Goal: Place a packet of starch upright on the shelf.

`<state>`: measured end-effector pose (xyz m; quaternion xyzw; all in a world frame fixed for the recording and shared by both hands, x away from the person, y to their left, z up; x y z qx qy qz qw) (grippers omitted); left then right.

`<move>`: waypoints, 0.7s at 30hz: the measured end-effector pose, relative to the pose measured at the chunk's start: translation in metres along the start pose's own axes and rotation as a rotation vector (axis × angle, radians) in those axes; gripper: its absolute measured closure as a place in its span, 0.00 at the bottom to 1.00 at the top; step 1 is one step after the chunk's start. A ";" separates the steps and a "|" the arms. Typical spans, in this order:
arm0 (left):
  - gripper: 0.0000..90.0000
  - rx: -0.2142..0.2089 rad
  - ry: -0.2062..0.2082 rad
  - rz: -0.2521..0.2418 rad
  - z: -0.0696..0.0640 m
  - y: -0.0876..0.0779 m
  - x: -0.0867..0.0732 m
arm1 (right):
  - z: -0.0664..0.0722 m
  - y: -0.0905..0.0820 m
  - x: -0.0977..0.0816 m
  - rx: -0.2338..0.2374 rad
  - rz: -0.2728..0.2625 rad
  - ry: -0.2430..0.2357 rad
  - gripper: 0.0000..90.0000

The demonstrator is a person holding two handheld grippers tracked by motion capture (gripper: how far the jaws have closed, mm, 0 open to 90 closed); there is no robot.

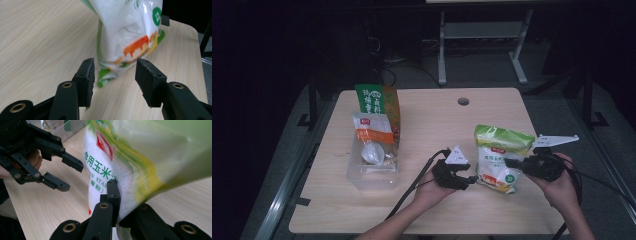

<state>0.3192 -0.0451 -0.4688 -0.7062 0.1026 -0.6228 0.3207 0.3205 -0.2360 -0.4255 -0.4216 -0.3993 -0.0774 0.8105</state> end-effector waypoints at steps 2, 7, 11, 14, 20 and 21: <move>0.53 0.001 0.004 -0.003 -0.001 -0.005 -0.002 | 0.001 0.001 0.003 0.000 -0.002 -0.004 0.99; 0.48 -0.005 0.010 -0.014 -0.006 -0.017 -0.008 | 0.007 0.003 0.012 -0.003 -0.001 -0.006 0.99; 0.45 -0.002 0.030 -0.014 -0.011 -0.026 -0.014 | 0.013 0.006 0.022 -0.003 0.003 -0.014 0.99; 0.44 -0.002 0.035 -0.016 -0.014 -0.034 -0.019 | 0.019 0.009 0.029 0.000 0.004 -0.018 0.99; 0.43 0.009 0.045 -0.018 -0.017 -0.048 -0.030 | 0.030 0.017 0.042 0.014 0.008 -0.030 0.99; 0.43 0.009 0.044 -0.018 -0.018 -0.050 -0.032 | 0.032 0.019 0.045 0.016 0.010 -0.030 0.99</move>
Point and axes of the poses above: each handheld gripper's, and its own axes: y roughly forward along the jaws, x roughly out of its top, z roughly to its left, the point moved 7 cm from there along y, roughly forward along the jaws, and after that the axes turned 6 degrees about y, right-handed, at the moved point
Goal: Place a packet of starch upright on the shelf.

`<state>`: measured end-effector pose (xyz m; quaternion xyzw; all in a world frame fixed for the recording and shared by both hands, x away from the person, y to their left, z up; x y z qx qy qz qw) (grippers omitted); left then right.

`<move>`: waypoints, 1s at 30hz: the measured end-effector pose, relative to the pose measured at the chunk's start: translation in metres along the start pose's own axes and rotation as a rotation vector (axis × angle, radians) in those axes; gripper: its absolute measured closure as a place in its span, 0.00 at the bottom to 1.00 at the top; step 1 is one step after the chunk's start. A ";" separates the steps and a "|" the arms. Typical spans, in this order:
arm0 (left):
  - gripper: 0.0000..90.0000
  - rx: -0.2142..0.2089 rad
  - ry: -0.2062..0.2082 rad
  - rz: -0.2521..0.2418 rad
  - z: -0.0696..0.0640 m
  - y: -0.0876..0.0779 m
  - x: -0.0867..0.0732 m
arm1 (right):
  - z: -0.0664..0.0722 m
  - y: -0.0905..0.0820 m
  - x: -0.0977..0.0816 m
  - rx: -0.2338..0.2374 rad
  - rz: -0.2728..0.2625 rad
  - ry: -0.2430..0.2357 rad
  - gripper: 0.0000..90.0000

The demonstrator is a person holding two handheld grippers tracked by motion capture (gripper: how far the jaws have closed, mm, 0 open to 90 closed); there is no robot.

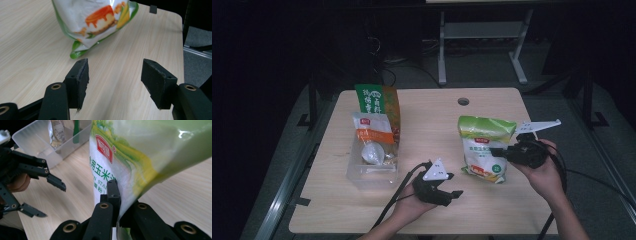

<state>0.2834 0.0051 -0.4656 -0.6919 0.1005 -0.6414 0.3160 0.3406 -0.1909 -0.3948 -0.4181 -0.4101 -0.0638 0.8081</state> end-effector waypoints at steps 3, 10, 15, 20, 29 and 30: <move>0.42 -0.008 -0.008 0.006 -0.002 -0.005 -0.005 | 0.004 0.005 0.006 0.003 0.005 -0.001 0.99; 0.41 -0.015 -0.007 -0.001 -0.007 -0.015 -0.011 | 0.016 0.018 0.020 0.029 0.025 -0.023 0.99; 0.40 -0.023 -0.007 -0.013 -0.012 -0.021 -0.014 | 0.025 0.024 0.030 0.041 0.020 -0.038 0.99; 0.39 -0.018 -0.007 -0.018 -0.013 -0.025 -0.020 | 0.033 0.031 0.037 0.059 0.026 -0.047 0.99; 0.37 -0.022 0.003 -0.003 -0.014 -0.030 -0.029 | 0.045 0.044 0.052 0.076 0.026 -0.075 0.99; 0.37 -0.022 -0.001 -0.002 -0.015 -0.030 -0.030 | 0.047 0.045 0.054 0.082 0.025 -0.078 0.99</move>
Point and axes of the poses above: each handheld gripper's, and its own axes: y roughly forward along the jaws, x roughly out of its top, z roughly to its left, the point moved 7 cm from there along y, roughly forward along the jaws, and after that the axes turned 6 degrees about y, right-handed, at the moved point
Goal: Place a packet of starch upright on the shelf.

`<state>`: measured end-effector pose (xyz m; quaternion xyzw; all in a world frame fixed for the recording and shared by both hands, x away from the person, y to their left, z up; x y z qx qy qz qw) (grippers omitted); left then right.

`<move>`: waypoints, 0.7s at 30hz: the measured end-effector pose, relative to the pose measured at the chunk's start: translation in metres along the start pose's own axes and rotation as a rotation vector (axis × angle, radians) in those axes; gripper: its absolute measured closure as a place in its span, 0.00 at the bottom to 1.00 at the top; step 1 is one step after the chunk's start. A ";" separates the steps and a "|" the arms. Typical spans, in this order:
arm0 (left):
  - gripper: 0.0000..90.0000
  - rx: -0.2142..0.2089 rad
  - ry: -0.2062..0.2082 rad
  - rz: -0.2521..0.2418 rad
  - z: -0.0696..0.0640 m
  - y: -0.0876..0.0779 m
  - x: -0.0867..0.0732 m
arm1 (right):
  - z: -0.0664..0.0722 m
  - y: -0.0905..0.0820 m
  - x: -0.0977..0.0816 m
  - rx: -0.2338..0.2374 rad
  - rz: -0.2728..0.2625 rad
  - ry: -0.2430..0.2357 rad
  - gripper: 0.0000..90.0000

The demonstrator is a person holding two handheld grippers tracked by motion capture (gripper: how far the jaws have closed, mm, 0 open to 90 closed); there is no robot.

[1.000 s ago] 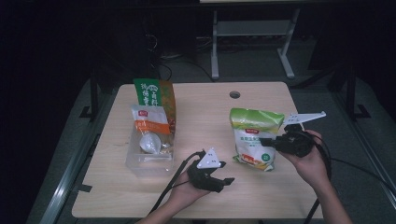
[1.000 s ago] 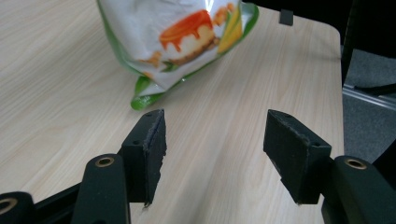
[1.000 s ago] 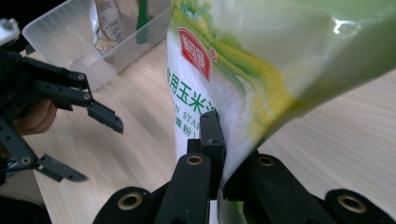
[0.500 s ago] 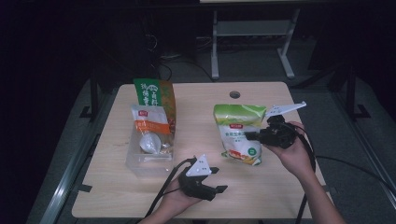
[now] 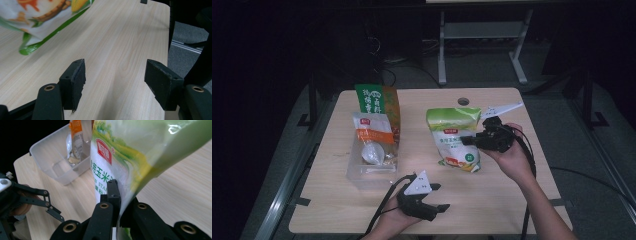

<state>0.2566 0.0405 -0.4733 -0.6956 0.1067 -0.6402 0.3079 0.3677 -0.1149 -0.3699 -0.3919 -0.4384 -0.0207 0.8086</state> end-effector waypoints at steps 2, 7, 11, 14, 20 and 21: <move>0.36 0.003 0.004 -0.001 0.000 -0.001 -0.001 | 0.003 0.002 0.004 0.005 0.000 -0.006 0.99; 0.36 0.004 0.009 -0.003 -0.003 -0.002 -0.002 | 0.011 0.007 0.014 0.017 -0.004 -0.026 0.99; 0.36 -0.001 0.010 0.003 -0.006 -0.003 -0.003 | 0.018 0.012 0.022 0.028 -0.007 -0.039 0.99; 0.36 -0.003 0.006 -0.006 -0.007 -0.004 -0.002 | 0.022 0.016 0.027 0.034 -0.008 -0.049 0.99; 0.35 0.003 0.019 -0.004 -0.009 -0.007 -0.003 | 0.030 0.021 0.038 0.056 -0.005 -0.058 0.99; 0.35 0.002 0.019 -0.004 -0.009 -0.007 -0.003 | 0.032 0.022 0.039 0.058 -0.004 -0.060 0.99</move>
Point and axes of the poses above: each handheld gripper's, and its own axes: y roughly forward along the jaws, x roughly out of its top, z roughly to its left, the point moved 7 cm from there along y, roughly forward along the jaws, and after that the axes turned 6 degrees about y, right-handed, at the moved point
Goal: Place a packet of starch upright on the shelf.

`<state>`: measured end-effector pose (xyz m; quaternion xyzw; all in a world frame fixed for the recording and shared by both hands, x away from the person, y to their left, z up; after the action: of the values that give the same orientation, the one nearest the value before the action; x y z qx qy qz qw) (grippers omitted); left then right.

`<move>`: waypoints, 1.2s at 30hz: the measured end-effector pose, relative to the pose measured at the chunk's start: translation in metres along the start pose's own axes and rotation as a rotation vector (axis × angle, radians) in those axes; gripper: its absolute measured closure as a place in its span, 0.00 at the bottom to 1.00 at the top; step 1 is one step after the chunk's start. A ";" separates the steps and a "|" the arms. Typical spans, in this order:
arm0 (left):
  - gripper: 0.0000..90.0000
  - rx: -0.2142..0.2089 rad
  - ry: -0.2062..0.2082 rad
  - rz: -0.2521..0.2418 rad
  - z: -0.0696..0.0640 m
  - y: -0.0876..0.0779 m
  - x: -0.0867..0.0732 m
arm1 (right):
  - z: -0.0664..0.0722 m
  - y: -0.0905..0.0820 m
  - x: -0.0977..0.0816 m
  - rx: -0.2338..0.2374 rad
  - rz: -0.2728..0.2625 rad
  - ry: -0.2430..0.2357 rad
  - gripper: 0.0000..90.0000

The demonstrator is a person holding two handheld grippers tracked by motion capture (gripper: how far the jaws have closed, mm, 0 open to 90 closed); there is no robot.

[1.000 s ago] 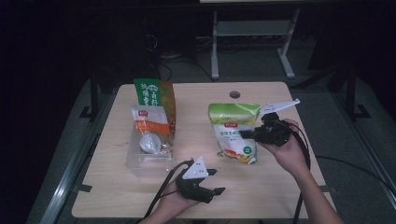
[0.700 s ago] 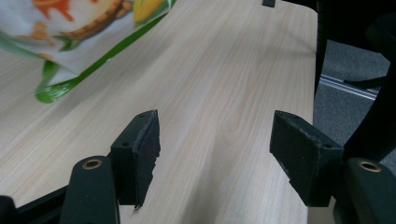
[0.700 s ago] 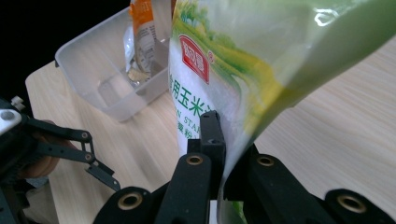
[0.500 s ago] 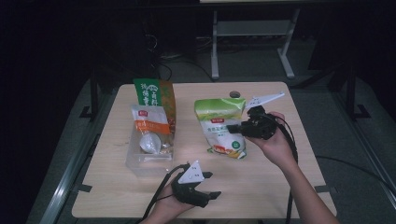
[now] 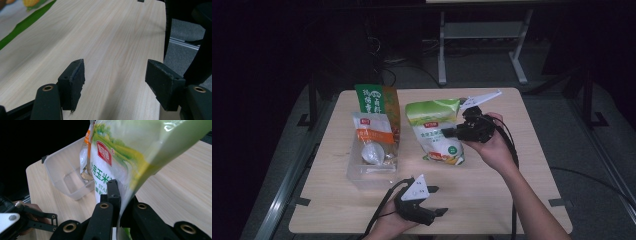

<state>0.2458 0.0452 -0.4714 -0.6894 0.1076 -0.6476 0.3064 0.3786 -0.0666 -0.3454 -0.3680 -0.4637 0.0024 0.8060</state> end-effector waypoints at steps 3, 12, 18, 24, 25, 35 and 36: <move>0.35 -0.002 0.005 0.001 -0.002 -0.003 0.000 | 0.003 0.003 0.004 0.005 0.002 -0.009 0.99; 0.34 -0.005 0.021 0.001 -0.008 -0.006 -0.001 | 0.017 0.015 0.019 0.028 0.002 -0.062 0.99; 0.34 -0.004 0.020 -0.002 -0.008 -0.007 -0.004 | 0.027 0.024 0.029 0.051 0.003 -0.073 0.99; 0.33 -0.010 0.009 -0.011 -0.010 -0.009 -0.005 | 0.039 0.035 0.037 0.073 0.007 -0.090 0.99; 0.33 -0.009 0.012 -0.010 -0.010 -0.009 -0.006 | 0.040 0.037 0.038 0.077 0.005 -0.096 0.99; 0.33 -0.012 0.019 0.001 -0.009 -0.013 -0.007 | 0.055 0.049 0.046 0.116 0.016 -0.111 0.99; 0.33 -0.013 0.019 0.003 -0.010 -0.014 -0.007 | 0.057 0.050 0.046 0.121 0.016 -0.113 0.99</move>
<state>0.2322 0.0571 -0.4697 -0.6852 0.1156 -0.6528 0.3017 0.3789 0.0193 -0.3235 -0.3217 -0.5044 0.0577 0.7992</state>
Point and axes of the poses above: each handheld gripper's, and its own axes: y roughly forward along the jaws, x roughly out of its top, z roughly to its left, the point moved 7 cm from there along y, roughly forward along the jaws, and after that the axes turned 6 degrees about y, right-handed, at the moved point
